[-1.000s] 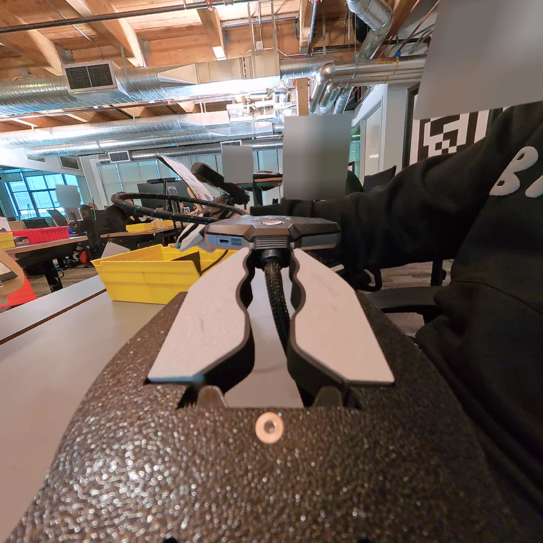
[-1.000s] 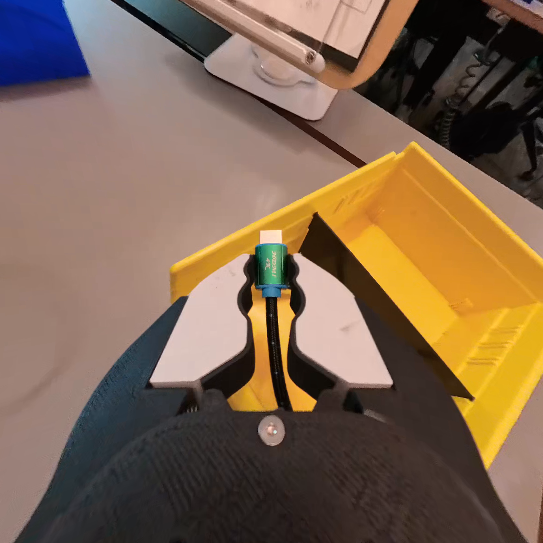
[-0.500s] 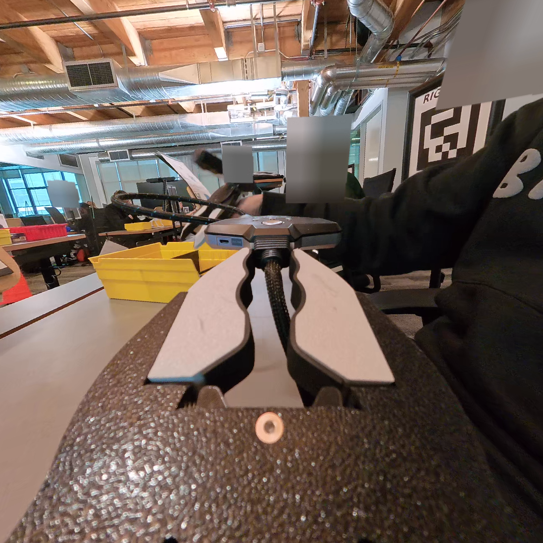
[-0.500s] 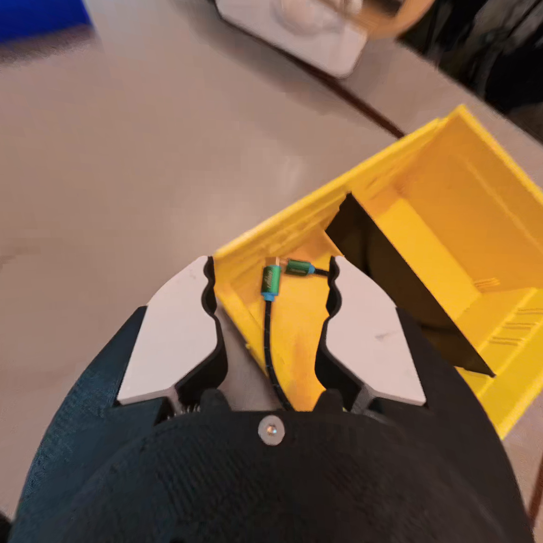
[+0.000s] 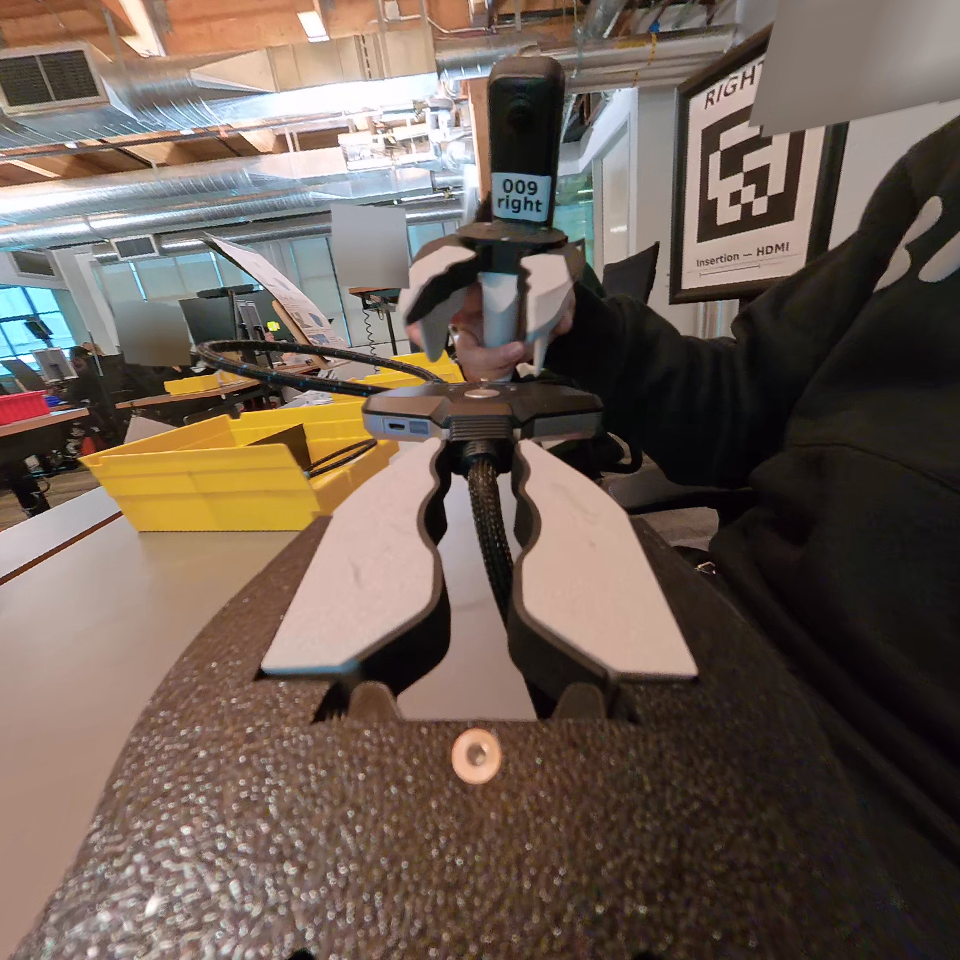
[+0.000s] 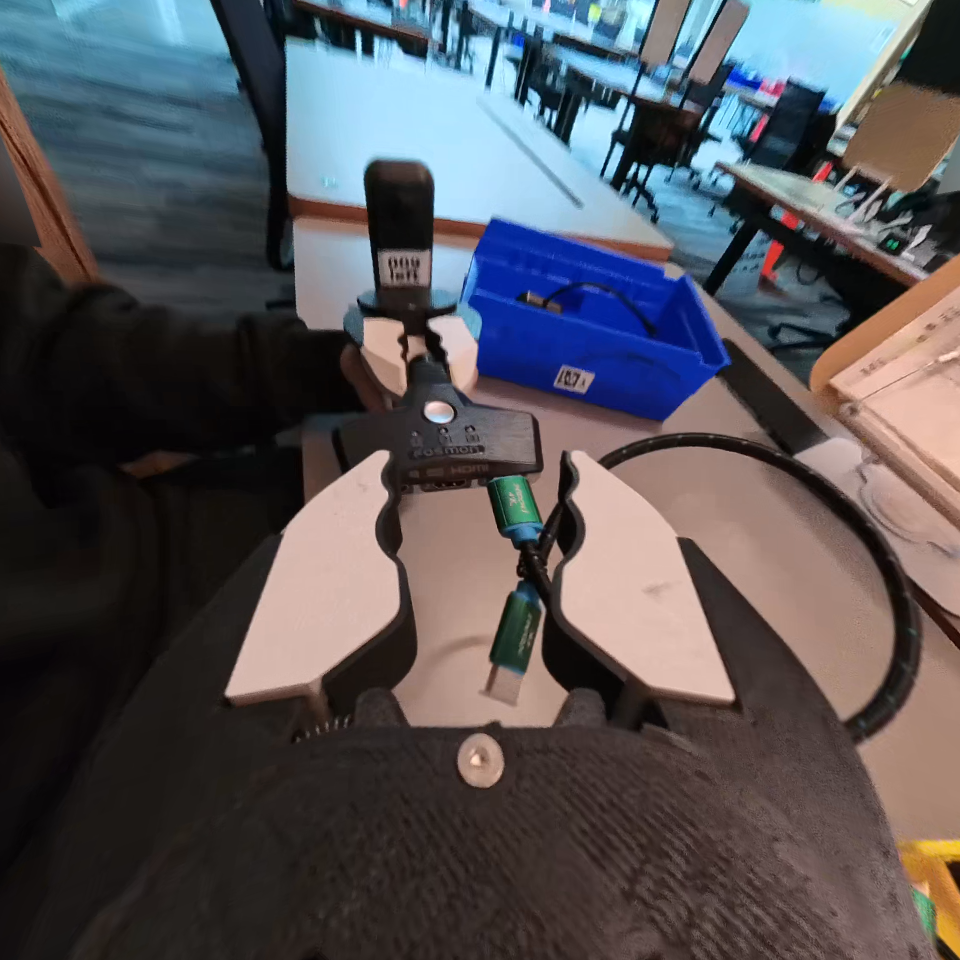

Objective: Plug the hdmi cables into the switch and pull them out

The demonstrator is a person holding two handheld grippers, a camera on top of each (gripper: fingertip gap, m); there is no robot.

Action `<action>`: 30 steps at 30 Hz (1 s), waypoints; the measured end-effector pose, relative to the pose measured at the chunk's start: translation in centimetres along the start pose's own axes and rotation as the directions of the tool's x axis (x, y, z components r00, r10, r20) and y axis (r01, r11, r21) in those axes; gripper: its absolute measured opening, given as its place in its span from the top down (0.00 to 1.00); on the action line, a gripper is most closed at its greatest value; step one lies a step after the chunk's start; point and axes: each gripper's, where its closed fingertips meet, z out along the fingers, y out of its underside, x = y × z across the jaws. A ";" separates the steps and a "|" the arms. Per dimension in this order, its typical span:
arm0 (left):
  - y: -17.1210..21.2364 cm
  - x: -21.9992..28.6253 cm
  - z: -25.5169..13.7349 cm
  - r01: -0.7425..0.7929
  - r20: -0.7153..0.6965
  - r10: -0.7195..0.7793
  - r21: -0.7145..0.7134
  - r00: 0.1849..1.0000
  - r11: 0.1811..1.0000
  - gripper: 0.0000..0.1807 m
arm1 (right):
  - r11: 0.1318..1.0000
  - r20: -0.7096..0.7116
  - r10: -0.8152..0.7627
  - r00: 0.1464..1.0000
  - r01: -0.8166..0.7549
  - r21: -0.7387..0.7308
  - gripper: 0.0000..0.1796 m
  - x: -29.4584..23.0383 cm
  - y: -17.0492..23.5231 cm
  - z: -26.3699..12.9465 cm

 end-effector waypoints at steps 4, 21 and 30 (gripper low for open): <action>0.6 0.5 0.4 -0.011 -0.031 0.010 -0.034 0.999 0.999 0.88 | 0.992 -0.045 -0.030 0.999 0.024 -0.120 0.75 0.6 2.5 1.7; 1.4 0.9 0.7 -0.014 -0.062 0.011 -0.056 0.998 0.998 0.88 | 0.964 0.034 -0.030 0.999 0.038 -0.263 0.88 0.1 6.1 1.6; 1.0 1.0 0.8 -0.026 -0.063 0.024 -0.029 0.998 0.999 0.88 | 0.976 0.053 0.033 0.998 -0.021 -0.217 0.88 0.0 5.2 1.4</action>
